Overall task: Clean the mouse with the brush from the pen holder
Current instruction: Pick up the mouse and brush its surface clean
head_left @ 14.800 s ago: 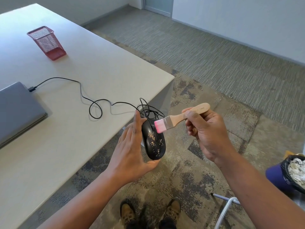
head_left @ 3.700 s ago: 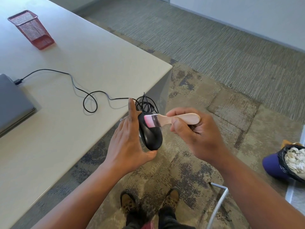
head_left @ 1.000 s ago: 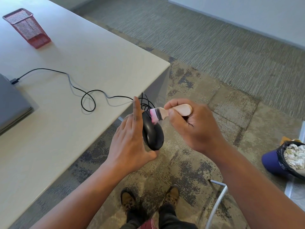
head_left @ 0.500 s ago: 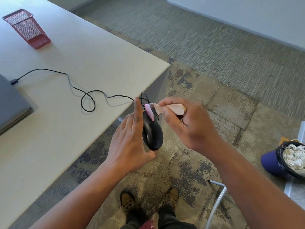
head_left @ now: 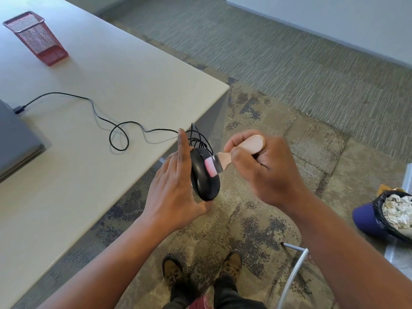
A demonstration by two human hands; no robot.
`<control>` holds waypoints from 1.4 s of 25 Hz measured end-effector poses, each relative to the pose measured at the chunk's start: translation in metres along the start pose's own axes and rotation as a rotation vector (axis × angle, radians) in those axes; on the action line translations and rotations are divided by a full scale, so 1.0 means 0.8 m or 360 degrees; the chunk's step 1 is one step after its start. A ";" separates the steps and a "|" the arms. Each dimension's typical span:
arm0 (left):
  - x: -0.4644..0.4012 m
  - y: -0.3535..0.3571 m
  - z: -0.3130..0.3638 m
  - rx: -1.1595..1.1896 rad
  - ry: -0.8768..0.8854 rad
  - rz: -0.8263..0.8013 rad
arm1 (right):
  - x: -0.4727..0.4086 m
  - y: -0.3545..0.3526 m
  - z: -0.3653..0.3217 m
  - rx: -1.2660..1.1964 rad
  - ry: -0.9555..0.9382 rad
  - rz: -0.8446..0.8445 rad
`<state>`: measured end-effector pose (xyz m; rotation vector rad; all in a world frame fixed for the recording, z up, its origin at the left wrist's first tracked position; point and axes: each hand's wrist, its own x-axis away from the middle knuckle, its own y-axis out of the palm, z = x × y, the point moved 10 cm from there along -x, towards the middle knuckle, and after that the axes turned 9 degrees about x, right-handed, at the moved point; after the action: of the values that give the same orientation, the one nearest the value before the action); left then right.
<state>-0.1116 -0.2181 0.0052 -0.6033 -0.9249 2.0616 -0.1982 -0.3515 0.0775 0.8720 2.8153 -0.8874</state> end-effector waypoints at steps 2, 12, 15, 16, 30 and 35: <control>0.000 0.001 0.002 0.0005 0.0004 -0.0002 | -0.003 0.004 0.000 -0.0015 0.0001 -0.0019; 0.005 0.001 -0.002 0.0057 -0.0014 0.0001 | 0.000 0.020 0.037 -0.0268 0.0157 -0.0028; 0.007 -0.003 -0.007 0.0105 -0.0046 0.0028 | 0.004 0.000 0.060 -0.0300 0.0294 0.0110; 0.007 -0.004 -0.010 0.0134 -0.0061 0.0029 | 0.006 -0.007 0.071 -0.0386 0.0353 0.0149; 0.017 -0.011 -0.035 0.0379 -0.0079 0.0091 | 0.014 0.003 0.128 -0.0951 0.0812 0.0219; 0.017 -0.012 -0.036 0.0367 -0.0086 0.0076 | 0.009 -0.002 0.127 -0.1086 0.0806 0.0282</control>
<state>-0.0962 -0.1913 -0.0066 -0.4521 -0.6954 2.1977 -0.2154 -0.4042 -0.0077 1.3073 3.0025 0.3732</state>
